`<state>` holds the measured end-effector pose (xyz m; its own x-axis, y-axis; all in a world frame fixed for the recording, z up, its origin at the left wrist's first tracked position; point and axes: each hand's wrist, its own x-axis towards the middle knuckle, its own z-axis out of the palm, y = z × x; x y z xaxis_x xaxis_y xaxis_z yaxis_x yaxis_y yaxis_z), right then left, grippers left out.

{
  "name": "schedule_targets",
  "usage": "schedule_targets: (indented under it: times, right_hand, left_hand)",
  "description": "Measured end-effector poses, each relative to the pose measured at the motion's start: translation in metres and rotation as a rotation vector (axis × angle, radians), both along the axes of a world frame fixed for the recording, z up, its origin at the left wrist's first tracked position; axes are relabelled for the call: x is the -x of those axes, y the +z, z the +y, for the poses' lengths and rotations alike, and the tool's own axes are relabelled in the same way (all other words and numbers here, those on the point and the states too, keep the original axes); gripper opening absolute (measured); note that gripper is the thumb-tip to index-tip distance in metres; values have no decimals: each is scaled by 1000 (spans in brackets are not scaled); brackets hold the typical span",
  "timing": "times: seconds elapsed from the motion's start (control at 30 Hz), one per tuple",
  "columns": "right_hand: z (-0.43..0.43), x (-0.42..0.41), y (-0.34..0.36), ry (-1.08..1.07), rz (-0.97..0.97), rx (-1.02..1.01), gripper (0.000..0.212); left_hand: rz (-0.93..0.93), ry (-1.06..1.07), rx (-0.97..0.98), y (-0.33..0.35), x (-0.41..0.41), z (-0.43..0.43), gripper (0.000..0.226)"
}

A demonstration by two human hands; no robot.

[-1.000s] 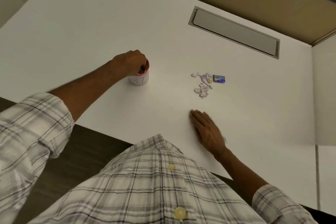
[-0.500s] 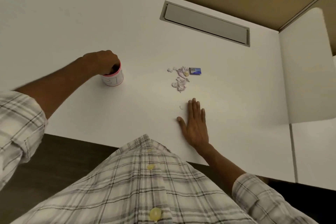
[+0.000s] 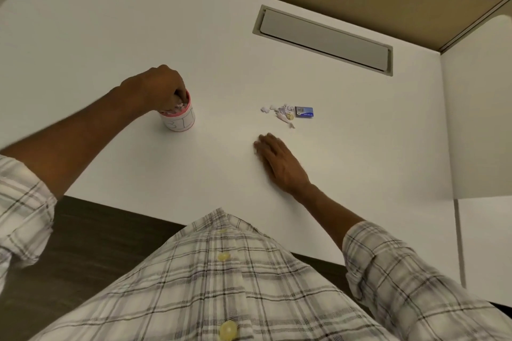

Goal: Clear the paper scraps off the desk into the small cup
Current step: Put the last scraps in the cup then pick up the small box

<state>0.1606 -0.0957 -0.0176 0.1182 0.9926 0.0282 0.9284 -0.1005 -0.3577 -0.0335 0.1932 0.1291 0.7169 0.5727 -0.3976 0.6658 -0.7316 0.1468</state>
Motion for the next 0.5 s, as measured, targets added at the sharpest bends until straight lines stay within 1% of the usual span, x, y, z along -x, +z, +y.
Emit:
schedule_targets:
  times: [0.07, 0.17, 0.23, 0.37, 0.43, 0.5]
  right_hand:
    - [-18, -2, -4, 67, -15, -60, 34]
    - [-34, -15, -5, 38, -54, -118, 27]
    - [-35, -30, -3, -5, -81, -114, 32]
    - [-17, -49, 8, -155, -25, -45, 51]
    - [-7, -49, 7, -185, -7, 0, 53]
    - [-3, -44, 5, -167, -23, 37, 52]
  left_hand:
    - [-77, 21, -11, 4, 0, -1, 27]
    - [-193, 40, -13, 5, 2, -6, 23]
    - [-243, 57, -16, 1, 4, -11, 23]
    - [-289, 90, -27, -13, 7, -17, 21]
    - [-291, 131, -15, -17, 6, -14, 20]
    - [-300, 171, -20, -19, 4, -11, 18]
